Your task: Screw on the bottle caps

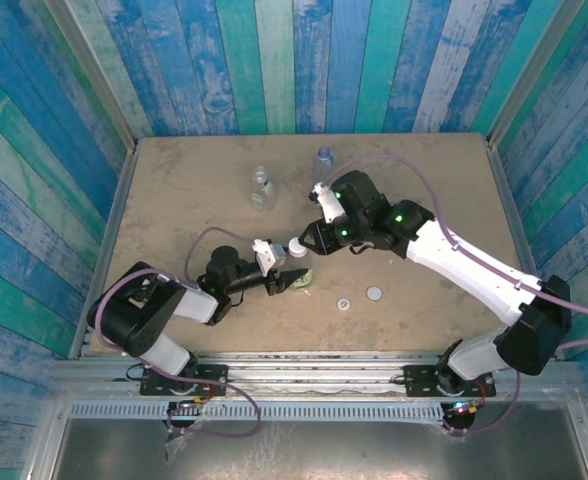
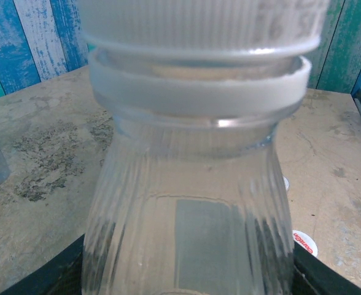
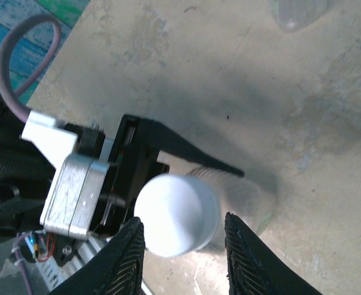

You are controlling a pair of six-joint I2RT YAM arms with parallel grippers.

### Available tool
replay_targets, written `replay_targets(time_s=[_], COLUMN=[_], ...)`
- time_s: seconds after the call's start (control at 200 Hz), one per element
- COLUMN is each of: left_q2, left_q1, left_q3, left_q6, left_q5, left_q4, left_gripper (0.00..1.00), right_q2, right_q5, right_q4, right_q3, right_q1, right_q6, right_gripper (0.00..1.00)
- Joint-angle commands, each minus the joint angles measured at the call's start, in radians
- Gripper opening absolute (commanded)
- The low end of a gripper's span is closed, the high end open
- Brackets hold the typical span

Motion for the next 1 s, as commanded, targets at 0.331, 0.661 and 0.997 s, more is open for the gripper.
replay_targets(time_s=[0.331,0.661,0.997], left_q2=[0.017,0.027,0.026], left_q1=[-0.006,-0.006,-0.005], left_q3=[0.001,0.010,0.011], left_q6=[0.008,0.015,0.016], left_q5=[0.009,0.013,0.032], left_q4=[-0.024,-0.031,-0.038], left_gripper=[0.54,0.54,0.54], right_q2=[0.016,-0.075,0.004], right_q5=[-0.101,-0.163,-0.129], right_q4=[0.004,0.050,0.080], right_q3=[-0.045,-0.133,-0.037], right_q1=[-0.019,-0.020,-0.057], right_q6=[-0.002,0.050,-0.006], right_gripper=[0.24,0.18,0.31])
